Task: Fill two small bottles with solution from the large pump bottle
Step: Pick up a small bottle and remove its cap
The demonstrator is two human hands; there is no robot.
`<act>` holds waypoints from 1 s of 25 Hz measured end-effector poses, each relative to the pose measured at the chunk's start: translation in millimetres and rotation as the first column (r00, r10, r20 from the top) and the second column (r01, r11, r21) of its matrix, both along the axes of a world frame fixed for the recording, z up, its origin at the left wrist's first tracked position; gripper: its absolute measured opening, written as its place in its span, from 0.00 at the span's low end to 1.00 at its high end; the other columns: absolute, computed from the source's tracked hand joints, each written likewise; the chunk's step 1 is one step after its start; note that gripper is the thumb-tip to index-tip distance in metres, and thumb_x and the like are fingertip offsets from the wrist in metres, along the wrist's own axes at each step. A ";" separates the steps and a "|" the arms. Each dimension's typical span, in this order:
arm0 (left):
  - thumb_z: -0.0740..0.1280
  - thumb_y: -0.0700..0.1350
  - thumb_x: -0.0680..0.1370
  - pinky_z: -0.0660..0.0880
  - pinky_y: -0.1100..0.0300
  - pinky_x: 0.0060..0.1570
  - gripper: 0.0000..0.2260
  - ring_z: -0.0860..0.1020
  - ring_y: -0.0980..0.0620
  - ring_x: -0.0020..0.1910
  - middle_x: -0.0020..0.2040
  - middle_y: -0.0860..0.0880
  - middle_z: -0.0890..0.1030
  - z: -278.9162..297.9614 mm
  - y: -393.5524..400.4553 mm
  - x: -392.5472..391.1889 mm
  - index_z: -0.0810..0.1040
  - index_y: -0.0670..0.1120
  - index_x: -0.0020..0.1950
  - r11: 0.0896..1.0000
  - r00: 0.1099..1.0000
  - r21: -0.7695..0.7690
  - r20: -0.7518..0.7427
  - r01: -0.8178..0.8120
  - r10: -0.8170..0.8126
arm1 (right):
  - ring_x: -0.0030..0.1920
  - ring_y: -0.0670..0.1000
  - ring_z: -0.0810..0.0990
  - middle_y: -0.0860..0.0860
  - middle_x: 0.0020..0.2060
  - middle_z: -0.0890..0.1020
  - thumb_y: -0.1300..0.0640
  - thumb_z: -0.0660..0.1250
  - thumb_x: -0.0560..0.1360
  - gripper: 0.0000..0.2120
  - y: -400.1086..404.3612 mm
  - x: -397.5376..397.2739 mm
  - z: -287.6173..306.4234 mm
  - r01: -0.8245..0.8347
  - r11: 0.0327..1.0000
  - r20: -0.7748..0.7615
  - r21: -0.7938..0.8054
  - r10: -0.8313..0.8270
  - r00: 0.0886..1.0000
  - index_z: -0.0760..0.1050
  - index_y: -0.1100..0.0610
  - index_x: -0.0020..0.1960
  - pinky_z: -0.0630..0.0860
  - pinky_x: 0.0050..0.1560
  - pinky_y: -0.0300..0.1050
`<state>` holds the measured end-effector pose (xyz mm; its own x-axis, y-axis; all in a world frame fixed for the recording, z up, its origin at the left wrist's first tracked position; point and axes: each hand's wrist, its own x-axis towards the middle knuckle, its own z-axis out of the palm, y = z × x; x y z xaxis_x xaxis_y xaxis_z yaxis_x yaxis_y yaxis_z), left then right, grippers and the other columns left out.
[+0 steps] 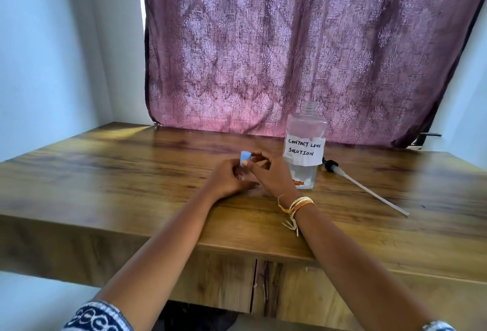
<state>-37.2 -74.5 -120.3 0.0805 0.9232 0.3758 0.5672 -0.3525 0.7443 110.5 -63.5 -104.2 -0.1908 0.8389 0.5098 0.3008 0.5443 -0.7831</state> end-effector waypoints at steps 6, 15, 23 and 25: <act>0.71 0.39 0.74 0.78 0.62 0.54 0.11 0.83 0.53 0.50 0.50 0.47 0.85 6.5 -10.0 -25.2 0.82 0.42 0.56 0.957 0.925 -0.168 0.339 0.238 -0.171 | 0.37 0.41 0.77 0.45 0.37 0.80 0.60 0.70 0.75 0.09 4.7 2.2 -0.5 -0.092 0.995 0.002 -0.046 0.092 0.996 0.79 0.58 0.55 0.72 0.35 0.30; 0.73 0.38 0.73 0.80 0.62 0.47 0.13 0.84 0.57 0.45 0.46 0.47 0.85 9.6 -13.0 -18.2 0.82 0.41 0.57 0.988 0.962 -0.111 0.265 0.103 -0.071 | 0.40 0.46 0.79 0.51 0.42 0.84 0.56 0.76 0.70 0.13 6.6 1.2 -1.5 -0.107 0.989 -0.111 -0.098 0.096 0.989 0.82 0.57 0.53 0.75 0.42 0.38; 0.78 0.42 0.68 0.76 0.60 0.42 0.06 0.81 0.58 0.38 0.40 0.49 0.86 5.9 -12.6 -9.0 0.86 0.46 0.43 0.998 0.987 0.044 0.151 0.049 -0.055 | 0.36 0.44 0.79 0.55 0.38 0.84 0.57 0.78 0.66 0.13 6.9 0.2 1.6 -0.072 0.994 -0.101 -0.077 0.064 0.993 0.81 0.62 0.46 0.75 0.38 0.35; 0.77 0.40 0.69 0.72 0.68 0.38 0.06 0.79 0.65 0.34 0.36 0.54 0.84 7.9 -12.8 -8.1 0.85 0.50 0.41 0.997 0.987 0.028 0.147 0.065 -0.068 | 0.36 0.38 0.80 0.52 0.39 0.84 0.62 0.75 0.69 0.10 3.9 0.5 6.6 -0.132 0.988 -0.095 -0.083 0.124 0.988 0.81 0.63 0.49 0.74 0.40 0.31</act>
